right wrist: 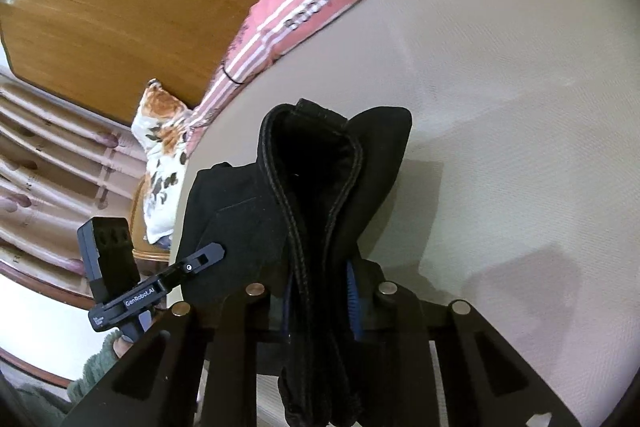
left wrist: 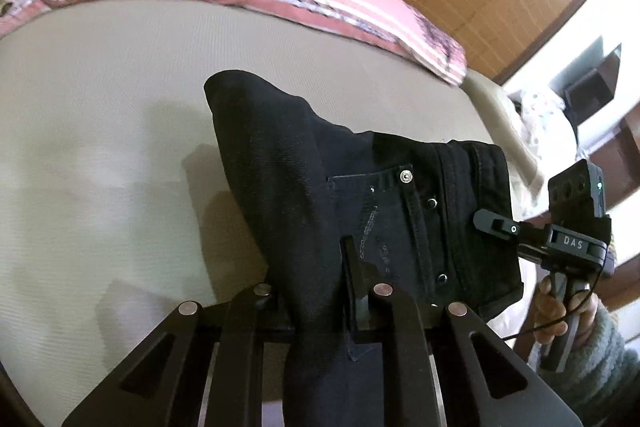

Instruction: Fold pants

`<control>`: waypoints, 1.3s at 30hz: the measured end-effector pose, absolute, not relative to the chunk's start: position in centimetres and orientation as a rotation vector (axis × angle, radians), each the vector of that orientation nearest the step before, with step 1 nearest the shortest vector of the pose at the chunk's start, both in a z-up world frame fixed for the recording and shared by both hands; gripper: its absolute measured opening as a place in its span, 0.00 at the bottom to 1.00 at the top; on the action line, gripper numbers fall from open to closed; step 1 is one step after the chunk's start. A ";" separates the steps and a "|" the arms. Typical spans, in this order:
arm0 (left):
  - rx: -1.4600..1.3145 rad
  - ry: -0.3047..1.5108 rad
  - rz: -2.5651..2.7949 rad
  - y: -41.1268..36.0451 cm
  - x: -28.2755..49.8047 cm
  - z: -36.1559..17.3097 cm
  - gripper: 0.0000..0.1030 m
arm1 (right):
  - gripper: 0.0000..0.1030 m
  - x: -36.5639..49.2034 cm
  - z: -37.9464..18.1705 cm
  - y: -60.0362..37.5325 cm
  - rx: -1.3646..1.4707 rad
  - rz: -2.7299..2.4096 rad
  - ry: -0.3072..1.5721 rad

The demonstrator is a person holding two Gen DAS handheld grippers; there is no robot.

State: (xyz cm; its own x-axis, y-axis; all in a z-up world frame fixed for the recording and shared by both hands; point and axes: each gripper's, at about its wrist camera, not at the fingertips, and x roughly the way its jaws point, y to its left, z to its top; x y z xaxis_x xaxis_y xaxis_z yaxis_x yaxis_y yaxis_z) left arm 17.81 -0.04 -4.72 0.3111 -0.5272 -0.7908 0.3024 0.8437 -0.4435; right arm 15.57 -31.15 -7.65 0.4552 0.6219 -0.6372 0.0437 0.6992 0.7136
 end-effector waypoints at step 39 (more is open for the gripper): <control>-0.204 1.117 -0.308 9.6 33.1 -9.3 0.42 | 0.35 33.2 -11.1 -20.2 0.519 0.330 1.118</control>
State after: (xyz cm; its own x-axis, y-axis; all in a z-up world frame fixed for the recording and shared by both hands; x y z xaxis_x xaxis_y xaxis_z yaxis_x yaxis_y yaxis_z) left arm 33.07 9.60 -9.32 0.4029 -0.3431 -0.8485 0.1407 0.9393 -0.3130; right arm 33.19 -20.24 -11.07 0.4077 0.5003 -0.7639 0.0053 0.8352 0.5499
